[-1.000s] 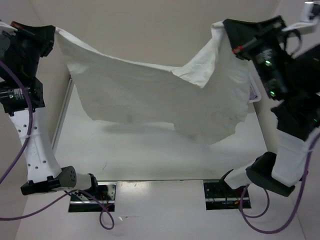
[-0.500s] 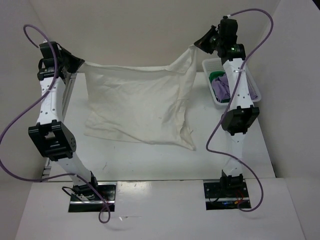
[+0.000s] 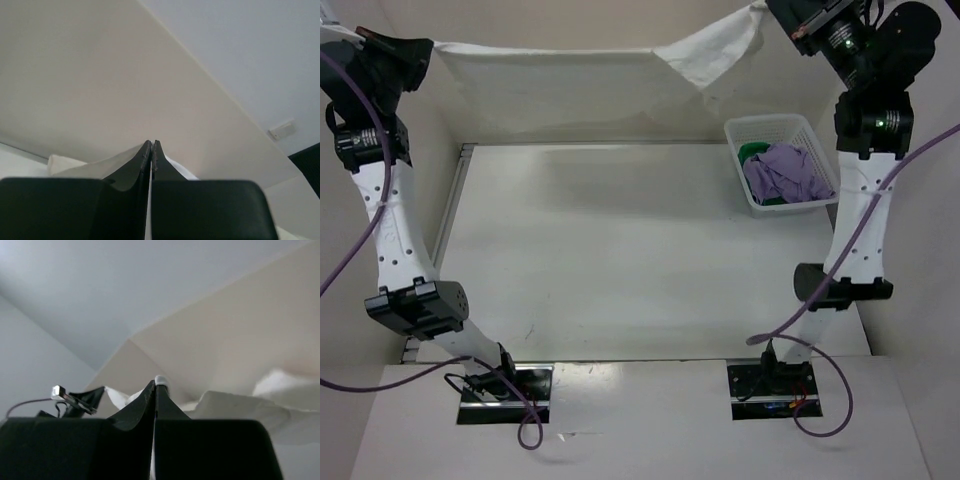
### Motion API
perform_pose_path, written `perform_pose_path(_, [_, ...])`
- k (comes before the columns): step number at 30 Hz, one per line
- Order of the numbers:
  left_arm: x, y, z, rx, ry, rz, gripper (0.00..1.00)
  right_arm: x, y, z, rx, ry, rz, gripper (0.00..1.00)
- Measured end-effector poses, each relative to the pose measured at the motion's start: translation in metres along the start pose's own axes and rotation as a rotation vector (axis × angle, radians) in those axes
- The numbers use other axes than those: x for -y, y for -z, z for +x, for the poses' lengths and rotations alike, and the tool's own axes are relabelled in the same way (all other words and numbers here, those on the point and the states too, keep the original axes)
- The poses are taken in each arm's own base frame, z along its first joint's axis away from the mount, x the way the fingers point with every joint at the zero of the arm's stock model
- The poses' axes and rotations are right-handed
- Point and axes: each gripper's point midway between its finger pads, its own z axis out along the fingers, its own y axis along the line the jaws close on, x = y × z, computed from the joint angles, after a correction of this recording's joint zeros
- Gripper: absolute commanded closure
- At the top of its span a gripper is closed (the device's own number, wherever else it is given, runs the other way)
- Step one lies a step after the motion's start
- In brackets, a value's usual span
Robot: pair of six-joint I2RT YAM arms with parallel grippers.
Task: Fold and stack the t-shirts
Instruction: Flatten out the tshirt
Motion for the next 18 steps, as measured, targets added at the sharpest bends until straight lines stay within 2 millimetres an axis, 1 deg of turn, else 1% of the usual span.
perform_pose_path(1, [0.000, 0.004, 0.003, -0.002, -0.003, 0.004, 1.00, 0.007, 0.000, 0.012, -0.026, 0.008, 0.014, 1.00])
perform_pose_path(2, [-0.006, 0.009, 0.012, -0.014, -0.001, -0.005, 1.00, 0.015, 0.005, 0.026, -0.054, 0.006, 0.041, 1.00])
perform_pose_path(3, [-0.016, 0.012, 0.022, -0.029, 0.002, -0.018, 1.00, 0.030, 0.014, 0.048, -0.104, -0.011, 0.083, 1.00])
perform_pose_path(5, [-0.048, 0.020, 0.053, -0.079, 0.010, -0.075, 1.00, 0.073, 0.028, 0.095, -0.194, -0.041, 0.175, 1.00])
perform_pose_path(6, [-0.068, 0.025, 0.072, -0.117, 0.021, -0.117, 1.00, 0.105, 0.041, 0.129, -0.262, -0.077, 0.252, 1.00])
perform_pose_path(7, [-0.090, 0.028, 0.092, -0.155, 0.033, -0.156, 1.00, 0.135, 0.050, 0.156, -0.317, -0.106, 0.318, 1.00])
perform_pose_path(8, [-0.117, 0.035, 0.118, -0.196, 0.036, -0.200, 1.00, 0.172, 0.063, 0.190, -0.378, -0.136, 0.397, 1.00])
perform_pose_path(9, [-0.144, 0.047, 0.147, -0.254, 0.056, -0.263, 1.00, 0.202, 0.078, 0.220, -0.430, -0.164, 0.464, 1.00])
perform_pose_path(10, [-0.169, 0.059, 0.173, -0.307, 0.073, -0.321, 1.00, 0.238, 0.109, 0.263, -0.515, -0.215, 0.569, 1.00])
perform_pose_path(11, [-0.193, 0.074, 0.199, -0.361, 0.082, -0.378, 1.00, 0.262, 0.136, 0.294, -0.583, -0.255, 0.656, 1.00])
perform_pose_path(12, [-0.215, 0.091, 0.225, -0.418, 0.101, -0.438, 1.00, 0.285, 0.172, 0.329, -0.662, -0.302, 0.757, 1.00])
perform_pose_path(13, [-0.238, 0.113, 0.253, -0.486, 0.119, -0.507, 1.00, 0.296, 0.199, 0.350, -0.718, -0.337, 0.830, 1.00])
perform_pose_path(14, [-0.254, 0.132, 0.273, -0.533, 0.128, -0.556, 1.00, 0.301, 0.224, 0.366, -0.760, -0.358, 0.884, 1.00])
perform_pose_path(15, [-0.264, 0.149, 0.288, -0.570, 0.140, -0.594, 1.00, 0.302, 0.243, 0.375, -0.786, -0.367, 0.922, 1.00])
perform_pose_path(16, [-0.273, 0.169, 0.303, -0.610, 0.153, -0.638, 1.00, 0.299, 0.256, 0.378, -0.797, -0.367, 0.938, 1.00])
perform_pose_path(17, [-0.278, 0.184, 0.313, -0.638, 0.158, -0.665, 1.00, 0.292, 0.268, 0.379, -0.800, -0.362, 0.942, 1.00])
perform_pose_path(18, [-0.282, 0.199, 0.320, -0.661, 0.157, -0.690, 1.00, 0.287, 0.273, 0.377, -0.796, -0.357, 0.938, 1.00])
